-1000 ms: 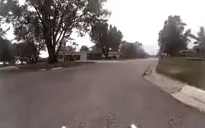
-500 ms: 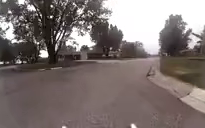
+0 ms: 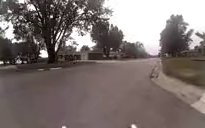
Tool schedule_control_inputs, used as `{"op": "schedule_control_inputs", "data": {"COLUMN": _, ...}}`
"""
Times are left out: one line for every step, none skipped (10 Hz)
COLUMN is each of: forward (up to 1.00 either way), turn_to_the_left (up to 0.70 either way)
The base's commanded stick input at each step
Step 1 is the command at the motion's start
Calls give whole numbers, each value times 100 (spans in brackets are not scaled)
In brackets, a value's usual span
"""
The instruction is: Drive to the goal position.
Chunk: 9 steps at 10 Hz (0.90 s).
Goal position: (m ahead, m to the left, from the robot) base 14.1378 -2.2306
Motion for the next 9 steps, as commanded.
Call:
{"op": "schedule_control_inputs", "data": {"forward": 50, "turn_to_the_left": 0}}
{"op": "schedule_control_inputs", "data": {"forward": 50, "turn_to_the_left": 0}}
{"op": "schedule_control_inputs", "data": {"forward": 50, "turn_to_the_left": 0}}
{"op": "schedule_control_inputs", "data": {"forward": 50, "turn_to_the_left": 0}}
{"op": "schedule_control_inputs", "data": {"forward": 50, "turn_to_the_left": 0}}
{"op": "schedule_control_inputs", "data": {"forward": 50, "turn_to_the_left": 0}}
{"op": "schedule_control_inputs", "data": {"forward": 50, "turn_to_the_left": 0}}
{"op": "schedule_control_inputs", "data": {"forward": 50, "turn_to_the_left": 0}}
{"op": "schedule_control_inputs", "data": {"forward": 50, "turn_to_the_left": 0}}
